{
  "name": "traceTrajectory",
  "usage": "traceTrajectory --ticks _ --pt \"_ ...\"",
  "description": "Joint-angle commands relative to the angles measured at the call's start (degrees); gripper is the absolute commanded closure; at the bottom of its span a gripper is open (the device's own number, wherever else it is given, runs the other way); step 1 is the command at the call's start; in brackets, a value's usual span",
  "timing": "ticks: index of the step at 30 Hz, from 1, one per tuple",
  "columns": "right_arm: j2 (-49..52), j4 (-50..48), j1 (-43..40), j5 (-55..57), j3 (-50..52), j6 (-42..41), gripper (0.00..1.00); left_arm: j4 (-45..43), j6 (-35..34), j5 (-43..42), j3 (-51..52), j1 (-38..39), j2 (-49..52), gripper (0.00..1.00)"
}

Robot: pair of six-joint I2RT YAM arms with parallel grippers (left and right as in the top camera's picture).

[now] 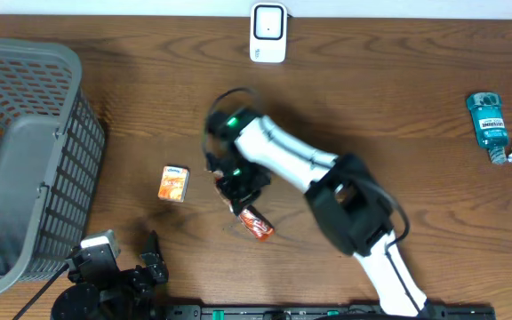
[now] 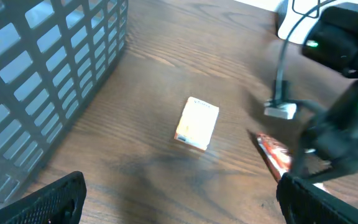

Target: Scan the item barcode

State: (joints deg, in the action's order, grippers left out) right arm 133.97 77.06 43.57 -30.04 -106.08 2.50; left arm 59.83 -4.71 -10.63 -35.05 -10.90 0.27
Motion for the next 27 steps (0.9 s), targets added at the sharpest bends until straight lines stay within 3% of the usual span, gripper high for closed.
traceTrajectory --ticks 1,4,7,11,15,19,23,27 --pt "0.98 2.32 -4.52 -24.33 -0.55 24.02 0.99 -0.07 -0.35 -0.52 0.11 -0.28 -0.04 0.02" --pt "1.05 2.89 -8.02 -38.47 0.59 33.31 0.99 -0.07 -0.35 -0.52 0.11 -0.28 -0.04 0.02" --pt "1.05 3.3 -8.92 -49.03 0.59 36.37 0.99 -0.07 -0.35 -0.52 0.11 -0.28 -0.04 0.02" --pt "1.05 3.17 -9.01 -56.72 0.61 45.05 0.99 -0.07 -0.33 -0.52 0.11 -0.28 -0.04 0.02" --pt "1.05 -0.68 -8.02 -41.75 0.68 48.85 0.99 -0.07 -0.35 -0.52 0.11 -0.28 -0.04 0.02" --pt "1.05 -2.89 -6.21 -29.86 0.72 42.34 0.99 -0.07 -0.33 -0.52 0.11 -0.28 -0.04 0.02" --pt "1.05 0.81 -5.09 -21.9 0.72 41.62 0.99 -0.07 -0.33 -0.52 0.11 -0.28 -0.04 0.02" --pt "1.05 4.66 -4.76 -3.32 0.72 31.21 0.99 -0.07 -0.35 -0.52 0.11 -0.28 -0.04 0.02"
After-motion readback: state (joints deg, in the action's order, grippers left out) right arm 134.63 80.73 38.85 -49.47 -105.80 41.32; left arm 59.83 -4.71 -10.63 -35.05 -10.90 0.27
